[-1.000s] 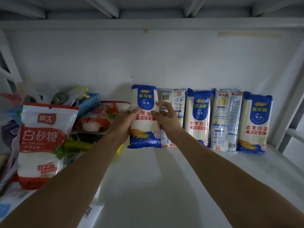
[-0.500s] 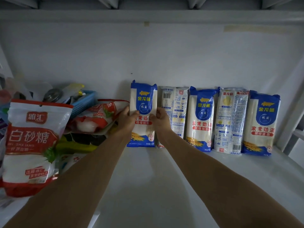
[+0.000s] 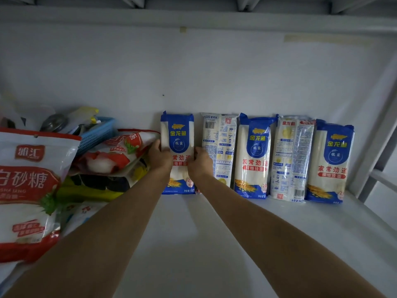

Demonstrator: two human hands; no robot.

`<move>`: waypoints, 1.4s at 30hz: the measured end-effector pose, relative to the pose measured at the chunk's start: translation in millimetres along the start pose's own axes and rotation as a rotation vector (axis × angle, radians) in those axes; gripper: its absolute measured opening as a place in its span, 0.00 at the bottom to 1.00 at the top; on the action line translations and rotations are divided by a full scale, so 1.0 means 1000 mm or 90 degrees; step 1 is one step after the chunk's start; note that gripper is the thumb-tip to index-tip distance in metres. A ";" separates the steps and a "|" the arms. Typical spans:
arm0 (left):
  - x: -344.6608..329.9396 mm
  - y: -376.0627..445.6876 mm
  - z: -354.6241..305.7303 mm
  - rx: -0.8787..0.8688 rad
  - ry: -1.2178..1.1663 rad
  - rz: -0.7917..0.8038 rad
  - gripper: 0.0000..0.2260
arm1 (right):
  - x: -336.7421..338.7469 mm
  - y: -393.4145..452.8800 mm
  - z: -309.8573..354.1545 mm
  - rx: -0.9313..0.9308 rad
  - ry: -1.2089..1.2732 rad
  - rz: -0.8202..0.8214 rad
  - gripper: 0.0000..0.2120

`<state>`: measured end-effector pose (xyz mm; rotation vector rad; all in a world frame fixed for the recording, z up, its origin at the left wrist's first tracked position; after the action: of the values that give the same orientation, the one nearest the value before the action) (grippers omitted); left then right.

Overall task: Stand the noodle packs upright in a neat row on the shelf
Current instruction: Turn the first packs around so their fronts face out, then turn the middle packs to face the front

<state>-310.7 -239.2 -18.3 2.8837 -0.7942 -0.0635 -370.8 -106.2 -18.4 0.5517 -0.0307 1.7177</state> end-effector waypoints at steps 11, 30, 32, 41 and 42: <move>-0.054 -0.066 -0.037 -0.282 0.290 0.042 0.16 | 0.097 -0.019 -0.027 -0.056 -0.120 -0.228 0.15; -0.057 -0.089 0.001 0.264 -0.172 0.266 0.16 | 0.086 -0.010 -0.062 -0.325 0.354 -0.022 0.26; -0.051 -0.087 -0.007 0.232 -0.225 0.277 0.11 | 0.089 -0.009 -0.059 -0.313 0.363 -0.022 0.26; -0.044 -0.069 -0.017 0.101 -0.171 0.324 0.27 | 0.103 -0.011 -0.026 -0.124 0.377 0.103 0.11; -0.045 -0.070 -0.015 0.111 -0.151 0.319 0.26 | 0.103 -0.011 -0.026 -0.124 0.381 0.098 0.15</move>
<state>-312.8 -154.8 -14.3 2.7642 -1.6147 -0.2933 -381.8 -0.8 -5.5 -0.1233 0.1882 1.9450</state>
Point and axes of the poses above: each hand's wrist, its own y-axis towards the middle knuckle, its own x-axis out of the back of the hand, z = x × y, the point moved 8 cm from there along y, towards the middle knuckle, and after that the axes turned 3 degrees about -z, right-handed, at the moved point
